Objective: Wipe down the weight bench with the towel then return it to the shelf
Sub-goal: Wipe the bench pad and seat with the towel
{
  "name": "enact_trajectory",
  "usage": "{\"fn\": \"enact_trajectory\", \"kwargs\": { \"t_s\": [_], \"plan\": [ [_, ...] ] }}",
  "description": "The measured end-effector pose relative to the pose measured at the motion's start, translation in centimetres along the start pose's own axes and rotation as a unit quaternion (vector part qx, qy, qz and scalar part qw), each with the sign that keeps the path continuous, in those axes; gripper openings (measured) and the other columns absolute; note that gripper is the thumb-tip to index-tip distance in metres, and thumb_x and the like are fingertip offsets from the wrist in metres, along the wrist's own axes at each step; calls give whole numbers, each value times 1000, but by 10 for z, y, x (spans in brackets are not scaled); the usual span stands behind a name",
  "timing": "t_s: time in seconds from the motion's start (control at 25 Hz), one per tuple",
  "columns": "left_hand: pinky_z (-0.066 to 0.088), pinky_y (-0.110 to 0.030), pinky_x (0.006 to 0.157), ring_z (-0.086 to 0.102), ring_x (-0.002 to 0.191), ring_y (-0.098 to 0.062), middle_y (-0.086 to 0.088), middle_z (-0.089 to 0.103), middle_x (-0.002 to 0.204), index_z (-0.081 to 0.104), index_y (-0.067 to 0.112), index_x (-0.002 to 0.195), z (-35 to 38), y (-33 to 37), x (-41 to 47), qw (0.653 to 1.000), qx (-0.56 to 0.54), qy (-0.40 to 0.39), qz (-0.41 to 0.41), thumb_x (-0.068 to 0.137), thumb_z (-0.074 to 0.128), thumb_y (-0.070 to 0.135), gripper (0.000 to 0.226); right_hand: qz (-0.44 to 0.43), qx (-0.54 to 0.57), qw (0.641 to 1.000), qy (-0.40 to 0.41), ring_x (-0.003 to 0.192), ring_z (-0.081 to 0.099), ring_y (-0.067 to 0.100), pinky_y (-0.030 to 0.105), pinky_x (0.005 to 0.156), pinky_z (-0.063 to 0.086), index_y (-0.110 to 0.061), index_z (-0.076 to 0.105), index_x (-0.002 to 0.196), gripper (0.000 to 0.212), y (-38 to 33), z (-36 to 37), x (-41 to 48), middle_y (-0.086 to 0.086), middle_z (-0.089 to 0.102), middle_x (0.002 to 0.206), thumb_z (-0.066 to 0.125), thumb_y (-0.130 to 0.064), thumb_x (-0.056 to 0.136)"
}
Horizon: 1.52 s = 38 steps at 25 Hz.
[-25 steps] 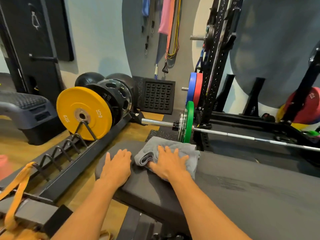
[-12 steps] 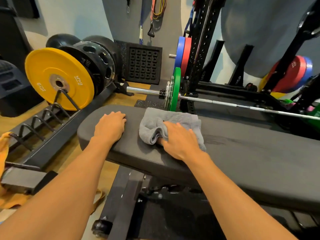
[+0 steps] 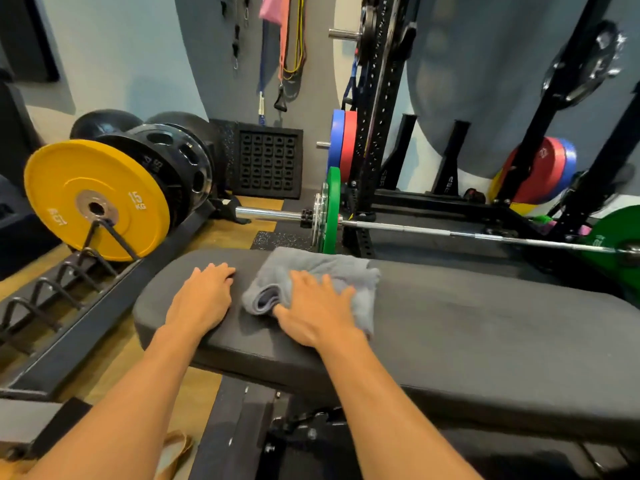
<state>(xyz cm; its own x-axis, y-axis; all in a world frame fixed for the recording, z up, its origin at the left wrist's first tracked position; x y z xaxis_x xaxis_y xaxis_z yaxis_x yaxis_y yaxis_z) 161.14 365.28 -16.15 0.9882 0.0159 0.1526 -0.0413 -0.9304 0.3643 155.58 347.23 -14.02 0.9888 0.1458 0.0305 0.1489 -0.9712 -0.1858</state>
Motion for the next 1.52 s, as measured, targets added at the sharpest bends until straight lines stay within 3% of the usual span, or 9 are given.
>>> {"fn": "enact_trajectory", "kwargs": {
  "t_s": [0.16, 0.32, 0.52, 0.8, 1.0, 1.08, 1.2, 1.4, 1.52],
  "plan": [
    [38, -53, 106, 43, 133, -45, -16, 54, 142, 55, 19, 133, -1, -3, 3, 1000, -10, 19, -13, 98, 46, 23, 36, -71, 32, 997, -10, 145, 23, 37, 71, 108, 16, -18, 33, 147, 58, -21, -4, 10, 6, 38, 155, 47, -38, 94],
    [36, -55, 108, 50, 126, -43, -15, 58, 138, 58, 15, 130, -4, 11, 4, 998, 0, 27, -52, 99, 41, 28, 37, 51, 1, 995, 86, 128, 45, 33, 53, 98, 35, -24, 49, 127, 42, 140, -44, -27, 6, 56, 137, 50, -39, 87],
    [28, -56, 109, 50, 123, -40, -14, 58, 135, 57, 13, 129, 17, 119, -8, 997, 34, -10, 63, 97, 42, 39, 44, 189, 14, 976, 108, 122, 52, 36, 51, 99, 38, -30, 50, 132, 53, 271, -69, -86, 10, 59, 135, 49, -51, 83],
    [26, -58, 108, 48, 123, -41, -16, 58, 133, 56, 10, 127, 44, 164, -38, 990, 61, -43, 117, 98, 38, 38, 44, 181, -13, 980, 86, 119, 53, 39, 58, 97, 41, -25, 50, 130, 49, 226, -54, -100, 12, 60, 133, 48, -46, 86],
    [43, -53, 93, 55, 108, -46, -19, 66, 115, 63, 12, 103, 34, 144, -36, 998, 4, -20, 67, 93, 47, 30, 26, 23, 18, 999, 15, 132, 37, 37, 64, 99, 31, -23, 44, 136, 59, 78, -27, -55, 6, 45, 144, 57, -50, 85],
    [44, -55, 96, 53, 113, -49, -19, 64, 121, 61, 15, 109, 37, 130, -26, 999, -21, -15, 42, 92, 42, 26, 29, 8, 36, 999, 27, 132, 38, 35, 61, 96, 32, -22, 44, 132, 55, 78, -35, -49, 6, 45, 143, 59, -44, 84],
    [34, -56, 110, 44, 131, -45, -13, 57, 138, 54, 20, 133, 43, 121, -26, 999, -49, -20, 14, 95, 32, 24, 44, 75, 33, 996, 42, 125, 49, 37, 52, 87, 37, -18, 41, 129, 50, 179, -51, -70, 15, 54, 135, 57, -36, 85],
    [33, -54, 110, 47, 128, -45, -15, 59, 135, 56, 16, 130, 41, 130, -30, 999, -43, -8, 20, 96, 35, 22, 40, 287, -11, 955, 79, 122, 54, 40, 56, 98, 44, -28, 46, 134, 67, 392, -82, -145, 16, 56, 140, 35, -62, 78],
    [37, -54, 107, 49, 123, -46, -17, 63, 127, 61, 12, 121, 42, 132, -30, 998, -53, 6, 21, 96, 36, 18, 36, 314, -45, 944, 89, 126, 50, 42, 56, 101, 41, -23, 46, 134, 57, 355, -78, -130, 20, 54, 140, 41, -51, 85]
  ]
}}
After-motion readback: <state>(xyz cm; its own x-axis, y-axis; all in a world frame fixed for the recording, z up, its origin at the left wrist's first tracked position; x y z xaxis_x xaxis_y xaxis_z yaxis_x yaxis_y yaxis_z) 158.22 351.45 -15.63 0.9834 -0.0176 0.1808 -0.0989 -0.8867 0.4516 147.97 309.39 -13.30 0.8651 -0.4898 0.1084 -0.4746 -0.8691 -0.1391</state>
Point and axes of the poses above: each hand's wrist, its own x-axis towards the middle knuckle, its own z-axis out of the palm, y = z × x, the point moved 10 cm from there along x, towards the middle knuckle
